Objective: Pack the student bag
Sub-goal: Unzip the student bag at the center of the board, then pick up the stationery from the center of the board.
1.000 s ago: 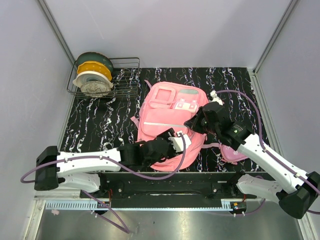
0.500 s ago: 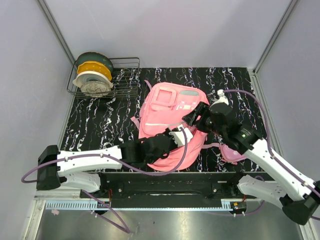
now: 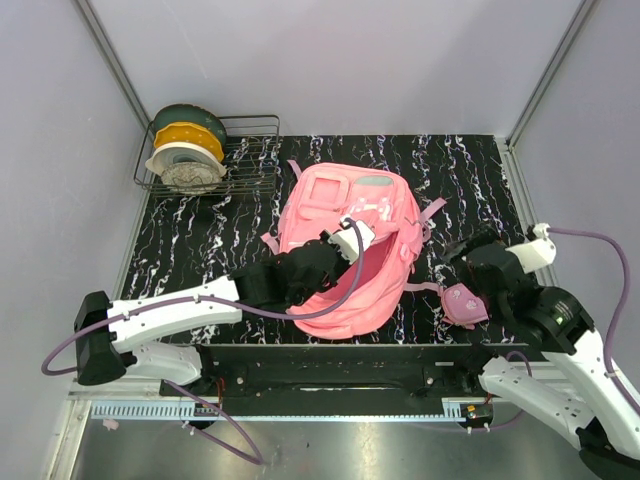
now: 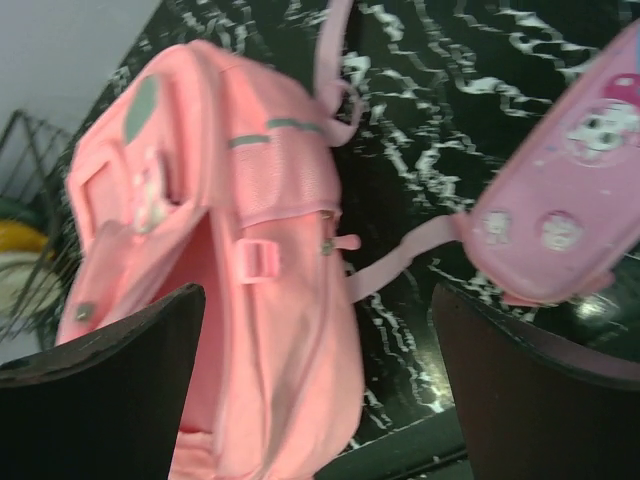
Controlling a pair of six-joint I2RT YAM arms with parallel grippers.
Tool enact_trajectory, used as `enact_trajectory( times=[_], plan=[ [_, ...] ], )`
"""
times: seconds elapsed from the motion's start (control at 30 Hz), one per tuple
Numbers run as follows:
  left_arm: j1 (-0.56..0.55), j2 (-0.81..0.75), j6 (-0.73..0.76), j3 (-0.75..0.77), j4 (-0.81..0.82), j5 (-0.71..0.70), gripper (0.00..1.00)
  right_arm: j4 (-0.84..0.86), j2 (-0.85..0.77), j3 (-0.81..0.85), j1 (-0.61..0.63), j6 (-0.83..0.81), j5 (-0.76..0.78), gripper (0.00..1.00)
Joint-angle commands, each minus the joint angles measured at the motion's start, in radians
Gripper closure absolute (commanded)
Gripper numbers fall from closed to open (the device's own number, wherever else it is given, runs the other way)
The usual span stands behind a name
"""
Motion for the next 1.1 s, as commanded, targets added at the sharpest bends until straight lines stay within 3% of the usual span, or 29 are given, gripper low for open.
enact_trajectory(
  times=[0.0,0.17,0.27,0.3,0.43,0.5,0.63,0.83,1.07],
  plan=[
    [0.020,-0.052,-0.044,0.050,0.068,-0.018,1.00,-0.218,-0.013,-0.022,-0.009,0.156,0.175,0.00],
    [0.021,-0.073,-0.044,0.024,0.068,-0.007,1.00,-0.186,0.119,-0.056,-0.019,0.121,0.104,0.00],
    [0.024,-0.092,-0.055,0.010,0.069,0.009,1.00,-0.058,0.153,-0.071,-0.058,0.015,0.080,0.00],
    [0.030,-0.095,-0.066,0.010,0.068,0.031,1.00,0.047,0.162,-0.074,-0.091,-0.093,0.052,0.00],
    [0.033,-0.102,-0.067,0.007,0.065,0.046,1.00,0.246,0.266,-0.048,-0.480,-0.347,-0.387,0.00],
    [0.035,-0.107,-0.067,0.004,0.075,0.054,1.00,0.251,0.343,0.004,-0.626,-0.405,-0.466,0.01],
    [0.043,-0.095,-0.067,0.020,0.056,0.065,1.00,0.253,0.365,0.009,-0.768,-0.404,-0.593,0.00],
    [0.052,-0.104,-0.067,0.037,0.034,0.085,1.00,0.173,0.218,-0.152,-1.045,-0.419,-0.615,0.00],
    [0.064,-0.127,-0.067,0.020,0.023,0.097,1.00,0.101,0.144,-0.234,-1.121,-0.394,-0.664,0.00]
  ],
)
